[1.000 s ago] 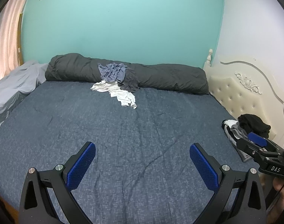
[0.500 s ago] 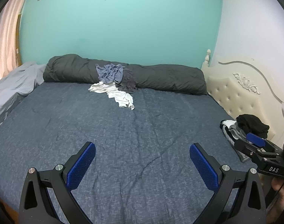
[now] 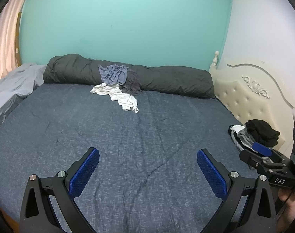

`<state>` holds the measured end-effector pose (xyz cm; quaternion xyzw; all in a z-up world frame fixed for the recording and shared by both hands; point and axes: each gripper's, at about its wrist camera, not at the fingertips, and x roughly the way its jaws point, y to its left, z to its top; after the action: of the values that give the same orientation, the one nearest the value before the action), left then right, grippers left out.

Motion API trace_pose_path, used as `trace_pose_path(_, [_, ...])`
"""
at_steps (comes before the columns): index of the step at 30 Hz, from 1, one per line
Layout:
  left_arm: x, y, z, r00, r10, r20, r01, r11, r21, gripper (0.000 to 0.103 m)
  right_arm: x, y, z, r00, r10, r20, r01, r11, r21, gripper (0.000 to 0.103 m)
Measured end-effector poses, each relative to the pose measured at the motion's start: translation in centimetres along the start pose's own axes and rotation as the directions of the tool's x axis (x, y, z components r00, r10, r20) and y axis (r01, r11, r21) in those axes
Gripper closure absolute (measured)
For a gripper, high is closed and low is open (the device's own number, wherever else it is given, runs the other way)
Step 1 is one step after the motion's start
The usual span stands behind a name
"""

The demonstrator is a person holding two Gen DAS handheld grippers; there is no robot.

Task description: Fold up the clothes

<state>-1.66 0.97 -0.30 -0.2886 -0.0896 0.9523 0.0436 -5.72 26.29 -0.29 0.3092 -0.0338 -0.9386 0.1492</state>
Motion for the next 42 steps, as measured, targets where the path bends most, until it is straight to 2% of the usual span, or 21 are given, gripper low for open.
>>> trace_pose_path(8, [3.5, 1.9, -0.2, 1.0, 0.005, -0.02, -0.005, 0.999, -0.04, 0.0, 4.8, -0.7, -0.8, 0.997, 0.019, -0.076, -0.017, 1.0, 0.02, 0.0])
trace_pose_path(17, [11.3, 5.0, -0.5, 0.996, 0.074, -0.045, -0.077, 0.995, -0.059, 0.0, 13.3, -1.5, -0.2, 0.988, 0.016, -0.152, -0.018, 1.0, -0.01, 0.0])
trace_pose_path(22, [16.6, 7.5, -0.6, 0.994, 0.104, -0.046, -0.108, 0.99, -0.087, 0.0, 19.5, -1.9, 1.0, 0.984, 0.021, -0.176, -0.03, 0.998, -0.049, 0.0])
trace_pose_path(32, [26.4, 15.0, -3.0, 0.987, 0.119, -0.105, -0.144, 0.949, -0.28, 0.0, 34.4, -3.8, 4.6, 0.966, 0.025, -0.259, -0.05, 0.994, -0.092, 0.0])
trace_pose_path(37, [29.3, 17.9, -5.0, 0.987, 0.1, -0.129, -0.14, 0.928, -0.344, 0.0, 41.3, -5.0, 6.6, 0.962, 0.017, -0.274, -0.044, 0.995, -0.092, 0.0])
trace_pose_path(42, [31.2, 19.0, -6.4, 0.985, 0.091, -0.145, -0.137, 0.925, -0.354, 0.0, 47.6, -5.7, 8.2, 0.956, 0.026, -0.291, -0.05, 0.996, -0.075, 0.0])
